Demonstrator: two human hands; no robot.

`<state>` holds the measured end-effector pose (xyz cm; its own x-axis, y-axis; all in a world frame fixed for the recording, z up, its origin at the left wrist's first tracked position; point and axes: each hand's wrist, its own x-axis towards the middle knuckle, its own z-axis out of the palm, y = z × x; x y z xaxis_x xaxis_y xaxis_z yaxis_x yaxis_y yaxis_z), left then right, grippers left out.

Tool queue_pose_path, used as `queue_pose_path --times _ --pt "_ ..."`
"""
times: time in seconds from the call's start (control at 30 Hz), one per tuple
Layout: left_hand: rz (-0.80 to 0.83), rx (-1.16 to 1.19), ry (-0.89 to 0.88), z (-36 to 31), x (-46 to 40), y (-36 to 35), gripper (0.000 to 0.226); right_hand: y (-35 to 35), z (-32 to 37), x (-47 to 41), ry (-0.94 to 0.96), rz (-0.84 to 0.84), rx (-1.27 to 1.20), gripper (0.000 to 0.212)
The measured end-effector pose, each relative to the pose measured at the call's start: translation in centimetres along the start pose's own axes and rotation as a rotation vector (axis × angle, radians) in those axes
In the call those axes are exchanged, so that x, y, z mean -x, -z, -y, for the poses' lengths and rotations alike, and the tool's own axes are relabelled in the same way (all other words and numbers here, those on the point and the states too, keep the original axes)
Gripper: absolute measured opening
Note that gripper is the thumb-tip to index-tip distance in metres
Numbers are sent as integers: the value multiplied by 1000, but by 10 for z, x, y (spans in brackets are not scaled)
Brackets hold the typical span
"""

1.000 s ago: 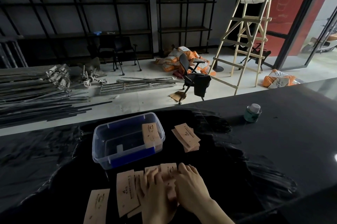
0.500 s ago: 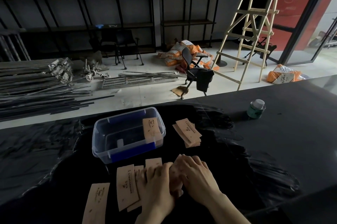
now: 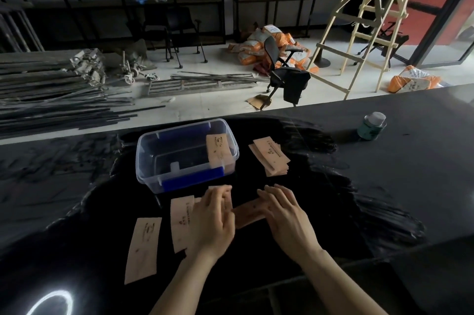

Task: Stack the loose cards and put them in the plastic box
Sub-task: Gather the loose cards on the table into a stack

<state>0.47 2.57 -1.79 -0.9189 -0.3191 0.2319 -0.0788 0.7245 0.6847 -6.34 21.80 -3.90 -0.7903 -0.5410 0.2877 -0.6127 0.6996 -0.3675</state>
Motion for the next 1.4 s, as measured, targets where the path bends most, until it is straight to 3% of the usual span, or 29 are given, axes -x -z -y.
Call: queue_pose_path --times 0.1,0.23,0.37,0.57,0.8,0.9,1.0,1.07,1.13,1.23,1.3,1.4 --pt "-90 -213 146 8 1 9 37 -3 2 4 -21 -35 -23 56" --pt "135 -461 264 4 -3 11 86 -5 6 5 3 -41 -8 59" --pt "170 -454 225 4 -14 16 86 -6 8 4 13 -37 -4 56" --pt "225 -34 208 6 -29 28 68 -9 11 6 15 -65 10 53" --pt "369 269 73 -17 -23 17 36 -5 16 2 -60 -69 -110 77" --pt "341 450 136 -17 -19 12 29 -8 15 1 29 -46 -46 61" --pt "3 177 165 1 -19 16 18 -14 14 -1 18 -48 -7 55" --pt "-149 -152 278 13 -19 28 30 -16 16 -2 13 -45 4 55" --pt "-63 -417 458 23 -16 39 51 -18 18 -3 13 -42 -6 55" --pt "27 -599 512 32 -8 41 64 -19 21 -5 24 -41 -28 52" --pt "19 -594 507 32 -8 42 64 -19 23 -6 33 -33 -31 51" --pt "-3 -388 532 26 -12 46 61 -20 24 -8 35 -28 -26 48"
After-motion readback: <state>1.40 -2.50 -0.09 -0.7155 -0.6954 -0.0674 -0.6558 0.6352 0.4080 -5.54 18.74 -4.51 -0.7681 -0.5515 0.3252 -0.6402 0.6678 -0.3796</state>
